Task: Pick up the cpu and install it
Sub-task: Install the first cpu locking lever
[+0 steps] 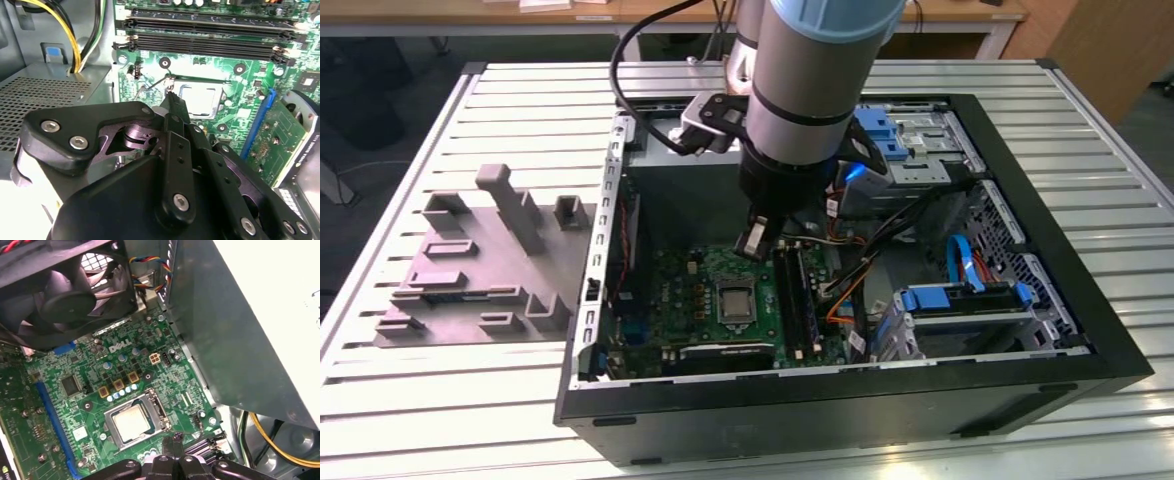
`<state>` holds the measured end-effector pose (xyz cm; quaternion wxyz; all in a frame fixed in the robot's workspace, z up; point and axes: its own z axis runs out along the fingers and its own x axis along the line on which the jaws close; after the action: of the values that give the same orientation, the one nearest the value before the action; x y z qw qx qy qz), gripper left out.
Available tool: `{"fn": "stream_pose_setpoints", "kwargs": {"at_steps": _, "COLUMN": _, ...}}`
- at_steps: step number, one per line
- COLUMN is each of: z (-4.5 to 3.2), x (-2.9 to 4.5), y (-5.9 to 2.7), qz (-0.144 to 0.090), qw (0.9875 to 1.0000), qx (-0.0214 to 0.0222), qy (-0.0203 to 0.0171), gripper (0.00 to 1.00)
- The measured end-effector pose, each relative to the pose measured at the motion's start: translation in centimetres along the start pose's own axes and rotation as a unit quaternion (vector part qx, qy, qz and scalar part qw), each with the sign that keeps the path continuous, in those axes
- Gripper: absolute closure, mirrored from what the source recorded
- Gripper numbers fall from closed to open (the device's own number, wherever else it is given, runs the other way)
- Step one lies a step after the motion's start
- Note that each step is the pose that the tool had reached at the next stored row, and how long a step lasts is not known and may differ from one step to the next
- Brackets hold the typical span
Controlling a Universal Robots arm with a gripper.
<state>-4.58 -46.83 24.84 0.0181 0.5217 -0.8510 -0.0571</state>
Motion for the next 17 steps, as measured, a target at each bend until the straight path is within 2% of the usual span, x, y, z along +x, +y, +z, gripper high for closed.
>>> {"fn": "stream_pose_setpoints", "kwargs": {"at_steps": 7, "z": 0.12, "x": -0.44, "y": -0.28, "qz": 0.000, "qw": 1.0000, "qx": -0.0025, "qy": -0.0049, "gripper": 0.89}}
{"fn": "stream_pose_setpoints", "kwargs": {"at_steps": 13, "z": 0.13, "x": -0.49, "y": -0.33, "qz": 0.000, "qw": 1.0000, "qx": -0.0026, "qy": -0.0050, "gripper": 0.89}}
{"fn": "stream_pose_setpoints", "kwargs": {"at_steps": 17, "z": 0.17, "x": -0.79, "y": -0.38, "qz": -0.001, "qw": 1.0000, "qx": -0.0027, "qy": -0.0053, "gripper": 0.89}}
